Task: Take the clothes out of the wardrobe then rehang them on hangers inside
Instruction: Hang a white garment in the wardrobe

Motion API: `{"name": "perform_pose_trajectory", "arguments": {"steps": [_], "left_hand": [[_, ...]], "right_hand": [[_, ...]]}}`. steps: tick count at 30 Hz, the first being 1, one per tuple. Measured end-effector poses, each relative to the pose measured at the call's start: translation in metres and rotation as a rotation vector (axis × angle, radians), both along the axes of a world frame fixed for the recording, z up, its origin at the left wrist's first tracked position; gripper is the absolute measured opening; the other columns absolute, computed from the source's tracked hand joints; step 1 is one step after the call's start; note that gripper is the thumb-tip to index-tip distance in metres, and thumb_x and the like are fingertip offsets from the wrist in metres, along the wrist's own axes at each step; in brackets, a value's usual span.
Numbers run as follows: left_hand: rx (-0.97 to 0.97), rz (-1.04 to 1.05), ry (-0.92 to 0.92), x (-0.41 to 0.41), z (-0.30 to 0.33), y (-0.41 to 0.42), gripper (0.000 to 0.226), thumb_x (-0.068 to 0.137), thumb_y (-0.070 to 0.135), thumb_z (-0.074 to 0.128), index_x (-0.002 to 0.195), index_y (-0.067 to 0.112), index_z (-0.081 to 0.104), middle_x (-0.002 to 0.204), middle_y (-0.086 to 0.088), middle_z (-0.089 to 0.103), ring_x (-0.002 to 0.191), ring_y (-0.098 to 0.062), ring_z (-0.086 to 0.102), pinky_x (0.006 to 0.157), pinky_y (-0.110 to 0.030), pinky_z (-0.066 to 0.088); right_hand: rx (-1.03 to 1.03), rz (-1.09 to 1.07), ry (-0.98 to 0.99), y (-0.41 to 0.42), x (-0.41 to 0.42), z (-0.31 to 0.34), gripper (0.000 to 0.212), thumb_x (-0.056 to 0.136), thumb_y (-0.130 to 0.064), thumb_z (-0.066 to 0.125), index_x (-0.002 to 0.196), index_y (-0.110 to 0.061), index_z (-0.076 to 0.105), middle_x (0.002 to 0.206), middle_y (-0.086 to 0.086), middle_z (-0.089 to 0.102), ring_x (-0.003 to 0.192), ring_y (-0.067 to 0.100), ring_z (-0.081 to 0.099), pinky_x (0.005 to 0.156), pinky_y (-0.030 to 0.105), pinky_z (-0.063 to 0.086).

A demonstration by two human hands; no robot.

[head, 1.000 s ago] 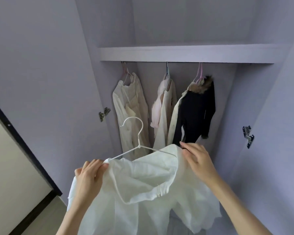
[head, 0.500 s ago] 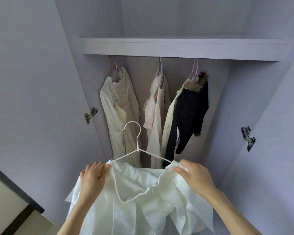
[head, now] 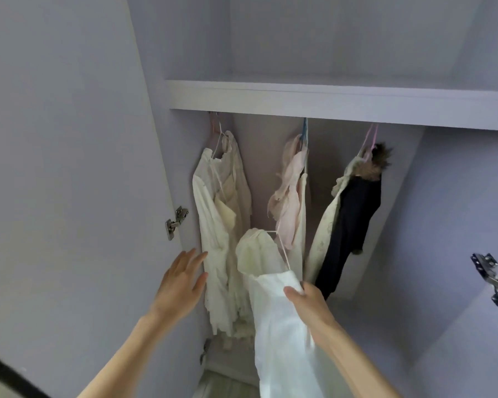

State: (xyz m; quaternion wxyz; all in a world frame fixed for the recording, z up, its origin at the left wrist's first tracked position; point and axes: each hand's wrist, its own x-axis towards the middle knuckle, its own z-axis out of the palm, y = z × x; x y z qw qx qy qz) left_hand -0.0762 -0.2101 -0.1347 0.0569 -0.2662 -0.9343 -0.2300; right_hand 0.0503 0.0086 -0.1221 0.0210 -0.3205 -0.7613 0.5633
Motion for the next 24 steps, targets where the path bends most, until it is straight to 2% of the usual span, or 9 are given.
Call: {"name": "perform_pose_trajectory", "arguments": {"steps": [2,4,8,12,16,21,24], "left_hand": [[-0.043,0.010,0.009,-0.018,0.009,0.002,0.052,0.099,0.033,0.035,0.147,0.024,0.019,0.155,-0.003,0.015,0.144,-0.021,0.007,0.114,-0.033,0.014],[-0.069,0.023,0.019,-0.036,0.017,0.007,0.055,0.099,0.034,0.033,0.148,0.025,0.012,0.157,-0.002,0.007,0.144,-0.020,0.000,0.115,-0.032,0.009],[-0.083,0.040,0.027,-0.071,0.029,0.027,0.058,0.099,0.032,0.033,0.149,0.021,0.004,0.157,-0.003,-0.002,0.144,-0.019,-0.004,0.117,-0.035,0.010],[-0.087,0.110,0.013,-0.111,0.045,0.054,0.060,0.101,0.028,0.031,0.148,0.019,-0.005,0.157,-0.003,-0.004,0.144,-0.018,-0.004,0.114,-0.036,0.011],[-0.127,0.189,0.037,-0.158,0.061,0.075,0.065,0.100,0.029,0.034,0.148,0.016,-0.008,0.156,-0.003,-0.008,0.144,-0.020,-0.006,0.114,-0.033,0.013],[-0.174,0.259,0.060,-0.202,0.066,0.094,0.067,0.099,0.030,0.038,0.148,0.013,-0.005,0.156,-0.005,-0.003,0.143,-0.022,0.000,0.113,-0.032,0.016],[-0.175,0.287,0.008,-0.215,0.059,0.100,0.066,0.099,0.029,0.037,0.148,0.011,-0.004,0.156,-0.007,-0.001,0.143,-0.022,0.005,0.111,-0.031,0.019]], "right_hand": [[0.040,-0.012,0.077,-0.009,-0.027,0.011,0.023,0.094,-0.023,0.044,0.105,-0.004,0.051,0.085,0.002,0.052,0.070,0.013,0.049,0.059,0.025,0.036],[0.076,-0.015,0.138,-0.011,-0.053,0.022,0.023,0.097,-0.025,0.041,0.111,-0.007,0.048,0.093,0.002,0.053,0.074,0.011,0.050,0.061,0.024,0.037],[0.136,0.010,0.179,-0.004,-0.109,0.036,0.028,0.098,-0.022,0.041,0.120,-0.006,0.045,0.116,0.008,0.054,0.099,0.020,0.055,0.078,0.028,0.043],[0.209,0.045,0.214,0.015,-0.169,0.054,0.034,0.098,-0.015,0.040,0.130,-0.004,0.040,0.126,0.009,0.051,0.113,0.024,0.051,0.077,0.019,0.034],[0.312,0.075,0.247,0.037,-0.236,0.073,0.030,0.096,-0.012,0.043,0.124,0.000,0.044,0.121,0.012,0.053,0.105,0.025,0.053,0.075,0.021,0.036],[0.409,0.060,0.258,0.051,-0.297,0.085,0.027,0.095,-0.011,0.044,0.118,0.001,0.047,0.120,0.017,0.055,0.111,0.032,0.053,0.086,0.032,0.042],[0.449,0.051,0.276,0.054,-0.316,0.088,0.025,0.095,-0.010,0.044,0.117,0.002,0.045,0.118,0.020,0.055,0.110,0.034,0.054,0.087,0.036,0.044]]}}
